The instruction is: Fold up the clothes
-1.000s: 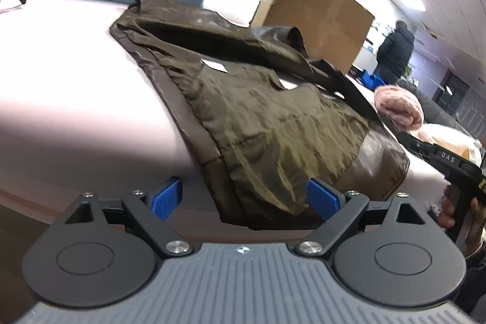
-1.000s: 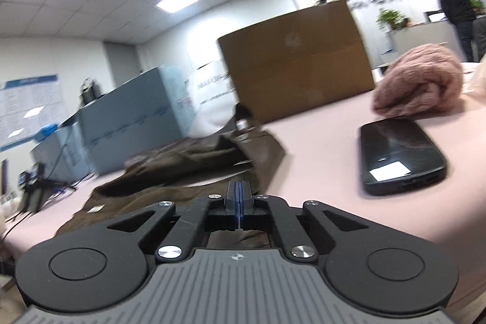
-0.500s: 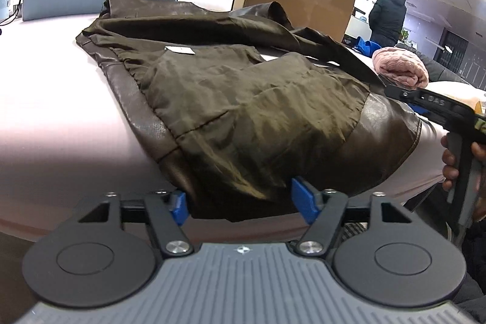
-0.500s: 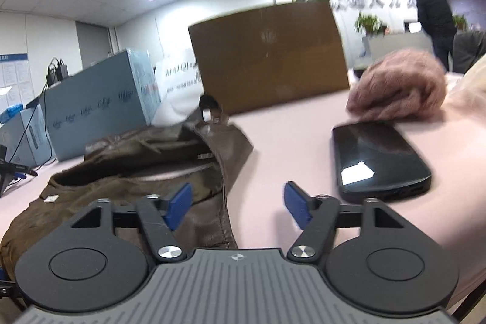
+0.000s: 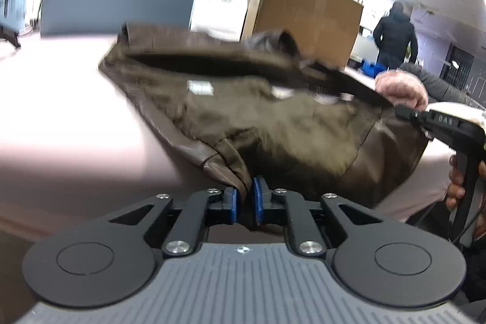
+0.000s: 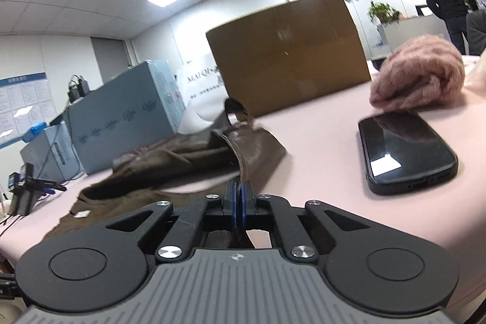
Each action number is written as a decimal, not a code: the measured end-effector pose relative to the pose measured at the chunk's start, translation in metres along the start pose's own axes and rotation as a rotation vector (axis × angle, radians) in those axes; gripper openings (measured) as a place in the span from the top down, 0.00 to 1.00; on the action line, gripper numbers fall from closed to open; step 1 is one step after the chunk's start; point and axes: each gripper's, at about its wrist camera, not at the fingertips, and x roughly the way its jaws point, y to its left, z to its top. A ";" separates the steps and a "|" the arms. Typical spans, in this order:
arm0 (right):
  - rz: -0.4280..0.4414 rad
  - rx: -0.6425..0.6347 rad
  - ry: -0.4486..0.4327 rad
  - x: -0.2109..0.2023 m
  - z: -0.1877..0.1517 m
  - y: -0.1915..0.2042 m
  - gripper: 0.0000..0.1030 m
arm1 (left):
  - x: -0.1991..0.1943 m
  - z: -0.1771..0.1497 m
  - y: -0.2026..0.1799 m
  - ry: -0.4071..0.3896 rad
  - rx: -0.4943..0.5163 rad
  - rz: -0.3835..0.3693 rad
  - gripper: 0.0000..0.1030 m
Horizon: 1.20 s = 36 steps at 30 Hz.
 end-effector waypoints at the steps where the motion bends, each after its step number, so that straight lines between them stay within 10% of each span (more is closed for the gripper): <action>1: 0.016 0.005 -0.008 -0.004 0.002 0.002 0.97 | -0.004 0.003 0.000 -0.016 0.003 -0.007 0.93; 17: 0.288 -0.018 0.010 -0.013 0.049 0.067 0.97 | -0.020 0.109 0.049 -0.105 -0.098 -0.007 0.95; 30: 0.086 0.007 0.228 0.178 0.124 0.098 0.97 | 0.108 0.205 0.132 0.106 -0.207 0.298 0.95; 36: -0.010 0.105 0.338 0.279 0.137 0.079 0.96 | 0.169 0.233 0.163 0.225 -0.243 0.327 0.92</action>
